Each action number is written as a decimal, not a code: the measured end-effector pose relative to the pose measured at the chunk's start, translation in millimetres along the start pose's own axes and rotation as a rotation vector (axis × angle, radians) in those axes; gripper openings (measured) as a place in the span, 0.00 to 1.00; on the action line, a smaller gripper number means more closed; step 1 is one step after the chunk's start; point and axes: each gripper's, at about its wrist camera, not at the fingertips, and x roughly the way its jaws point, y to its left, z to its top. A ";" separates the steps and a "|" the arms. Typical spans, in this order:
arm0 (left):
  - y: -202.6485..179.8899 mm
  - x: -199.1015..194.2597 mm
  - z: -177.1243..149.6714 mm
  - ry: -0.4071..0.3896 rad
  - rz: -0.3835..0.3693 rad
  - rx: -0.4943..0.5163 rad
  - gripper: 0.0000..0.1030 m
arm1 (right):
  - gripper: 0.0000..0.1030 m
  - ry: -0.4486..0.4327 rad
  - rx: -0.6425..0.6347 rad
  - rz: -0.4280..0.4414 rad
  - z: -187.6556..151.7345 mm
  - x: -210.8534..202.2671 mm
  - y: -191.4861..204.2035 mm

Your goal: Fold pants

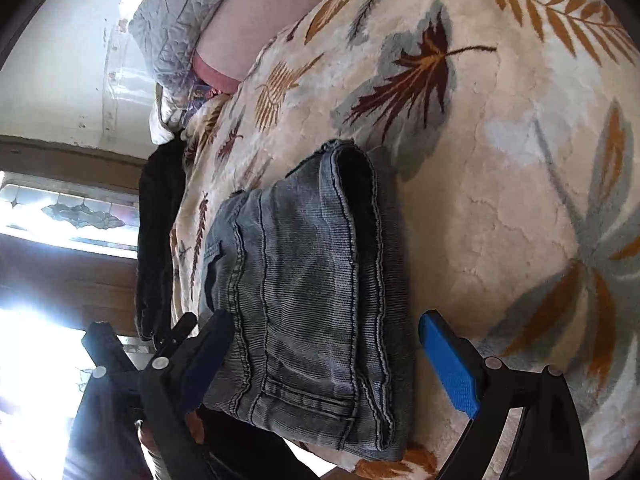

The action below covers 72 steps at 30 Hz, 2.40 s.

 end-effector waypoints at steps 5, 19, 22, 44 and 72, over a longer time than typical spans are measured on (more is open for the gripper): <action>16.2 8.5 2.8 0.088 -0.238 -0.119 0.84 | 0.92 0.000 -0.002 -0.011 2.8 -0.3 2.1; -20.4 51.1 -0.5 0.265 -0.413 -0.158 0.84 | 0.93 0.072 0.003 0.064 13.2 26.6 7.6; -30.0 54.8 -4.4 0.251 -0.370 -0.114 0.84 | 0.92 0.071 0.059 0.108 16.3 27.4 -6.9; -47.7 34.7 -4.2 0.161 -0.239 0.025 0.35 | 0.26 0.030 -0.162 -0.170 0.4 25.7 37.0; -10.2 76.0 58.3 0.043 -0.153 -0.007 0.44 | 0.26 -0.027 -0.256 -0.177 76.4 74.9 84.0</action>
